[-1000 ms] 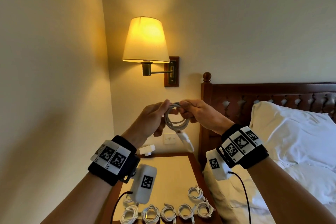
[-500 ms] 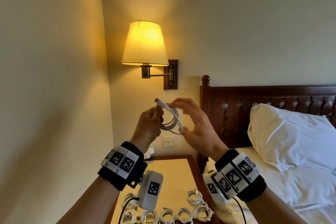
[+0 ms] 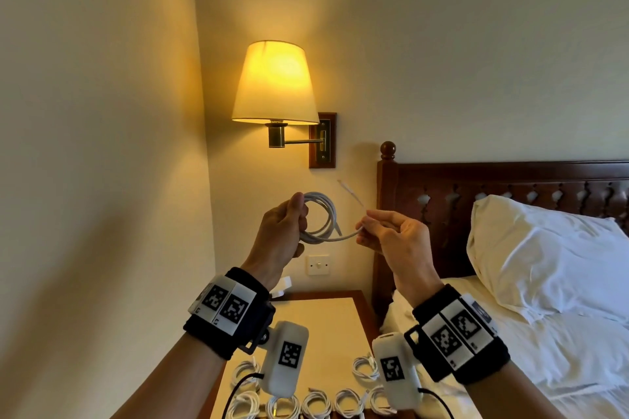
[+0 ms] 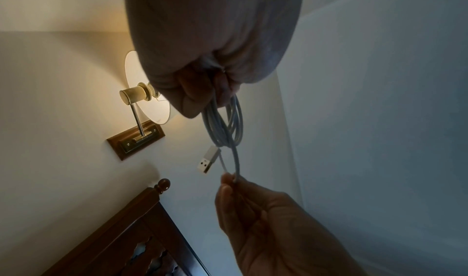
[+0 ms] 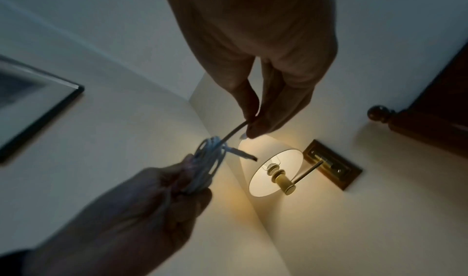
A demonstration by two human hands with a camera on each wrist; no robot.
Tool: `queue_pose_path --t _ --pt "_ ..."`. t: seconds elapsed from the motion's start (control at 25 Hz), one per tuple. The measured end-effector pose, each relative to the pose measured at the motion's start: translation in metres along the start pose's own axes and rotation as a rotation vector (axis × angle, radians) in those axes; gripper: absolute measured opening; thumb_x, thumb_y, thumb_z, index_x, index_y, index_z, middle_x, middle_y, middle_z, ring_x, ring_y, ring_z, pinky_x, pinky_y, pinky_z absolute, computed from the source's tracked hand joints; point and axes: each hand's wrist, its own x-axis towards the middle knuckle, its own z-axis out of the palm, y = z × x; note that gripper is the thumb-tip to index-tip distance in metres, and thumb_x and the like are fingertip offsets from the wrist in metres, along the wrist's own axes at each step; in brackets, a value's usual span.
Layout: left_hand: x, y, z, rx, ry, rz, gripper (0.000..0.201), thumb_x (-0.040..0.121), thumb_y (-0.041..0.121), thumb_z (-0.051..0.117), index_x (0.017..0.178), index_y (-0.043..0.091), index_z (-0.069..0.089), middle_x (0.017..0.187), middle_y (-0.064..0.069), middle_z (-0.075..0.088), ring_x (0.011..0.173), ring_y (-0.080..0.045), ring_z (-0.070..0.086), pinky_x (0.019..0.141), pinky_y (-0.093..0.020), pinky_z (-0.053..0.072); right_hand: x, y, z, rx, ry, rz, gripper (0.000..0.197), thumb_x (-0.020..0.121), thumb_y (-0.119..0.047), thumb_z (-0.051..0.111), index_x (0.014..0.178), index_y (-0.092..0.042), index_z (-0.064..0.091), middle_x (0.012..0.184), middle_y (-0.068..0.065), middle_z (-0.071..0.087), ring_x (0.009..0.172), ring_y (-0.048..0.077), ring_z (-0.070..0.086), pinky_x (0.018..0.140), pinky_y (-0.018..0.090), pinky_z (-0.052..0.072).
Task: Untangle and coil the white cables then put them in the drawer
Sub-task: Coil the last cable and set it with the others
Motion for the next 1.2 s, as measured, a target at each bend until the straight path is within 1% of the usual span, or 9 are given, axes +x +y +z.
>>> queue_pose_path --t 0.12,0.44,0.64,0.8,0.92,1.0,1.08,1.16,1.2 --pt "-0.002 0.001 0.0 -0.012 -0.057 0.019 0.038 0.102 0.041 0.035 0.075 0.018 0.049 0.058 0.007 0.032 0.052 -0.008 0.027 0.047 -0.022 0.025 0.009 0.0 0.003 -0.125 -0.03 0.028 0.012 0.09 -0.008 0.065 0.097 -0.005 0.074 0.081 0.009 0.075 0.076 0.021 0.072 0.075 0.034 0.06" --pt "-0.002 -0.002 -0.001 -0.162 -0.072 -0.048 0.037 0.102 0.04 0.036 0.074 0.018 0.047 0.057 0.007 0.031 0.048 -0.007 0.024 0.044 -0.021 0.023 0.009 0.0 0.008 -0.298 -0.098 0.005 0.016 0.092 -0.008 0.062 0.088 -0.012 0.076 0.078 0.003 0.075 0.08 0.02 0.072 0.075 0.031 0.06" --pt "-0.001 -0.014 0.006 -0.146 -0.104 -0.125 0.038 0.102 0.04 0.038 0.072 0.018 0.05 0.055 0.007 0.035 0.043 -0.006 0.029 0.04 -0.02 0.028 0.009 -0.015 0.015 -0.296 -0.219 -0.041 0.018 0.093 -0.011 0.061 0.089 -0.02 0.077 0.088 -0.001 0.076 0.093 0.014 0.068 0.087 0.028 0.053" --pt "0.0 -0.018 0.007 -0.132 -0.103 -0.112 0.04 0.101 0.04 0.038 0.073 0.018 0.056 0.056 0.005 0.036 0.044 -0.006 0.031 0.038 -0.02 0.028 0.006 -0.025 0.021 -0.055 -0.39 0.198 0.028 0.1 -0.007 0.044 0.101 -0.005 0.071 0.096 0.015 0.074 0.091 0.022 0.068 0.086 0.032 0.052" --pt "0.003 -0.019 0.006 -0.072 -0.063 -0.091 0.038 0.101 0.039 0.041 0.081 0.019 0.066 0.056 0.004 0.037 0.046 -0.008 0.031 0.039 -0.021 0.026 0.006 -0.023 0.021 0.11 -0.393 0.337 0.036 0.104 -0.022 0.036 0.114 -0.003 0.064 0.097 0.015 0.074 0.094 0.026 0.066 0.095 0.04 0.048" --pt "0.004 -0.018 0.005 -0.018 -0.037 -0.126 0.039 0.1 0.043 0.041 0.084 0.017 0.065 0.056 0.003 0.04 0.045 -0.008 0.033 0.04 -0.022 0.028 0.005 -0.019 0.02 0.045 -0.412 0.242 0.029 0.101 -0.023 0.047 0.117 -0.005 0.063 0.092 0.01 0.073 0.082 0.018 0.065 0.082 0.033 0.049" --pt "0.004 -0.016 0.004 -0.012 -0.064 -0.205 0.051 0.097 0.056 0.035 0.087 0.014 0.063 0.058 0.002 0.045 0.048 -0.01 0.036 0.044 -0.024 0.031 0.005 -0.014 0.021 -0.031 -0.41 0.13 0.022 0.096 -0.012 0.055 0.114 -0.005 0.065 0.089 0.008 0.073 0.072 0.012 0.061 0.071 0.026 0.048" --pt "0.003 -0.011 0.001 -0.005 -0.131 -0.24 0.066 0.09 0.07 0.033 0.105 0.013 0.061 0.069 -0.001 0.053 0.056 -0.012 0.042 0.05 -0.026 0.035 0.006 -0.011 0.023 -0.062 -0.369 0.077 0.02 0.095 -0.007 0.056 0.112 -0.005 0.066 0.088 0.009 0.073 0.067 0.01 0.06 0.064 0.021 0.051" --pt "0.004 -0.01 0.001 0.077 -0.155 -0.202 0.066 0.086 0.073 0.038 0.113 0.016 0.059 0.079 -0.003 0.057 0.061 -0.013 0.046 0.052 -0.026 0.038 0.007 -0.01 0.024 -0.077 -0.345 0.047 0.019 0.095 -0.006 0.056 0.112 -0.004 0.066 0.088 0.009 0.073 0.066 0.009 0.061 0.061 0.019 0.051"
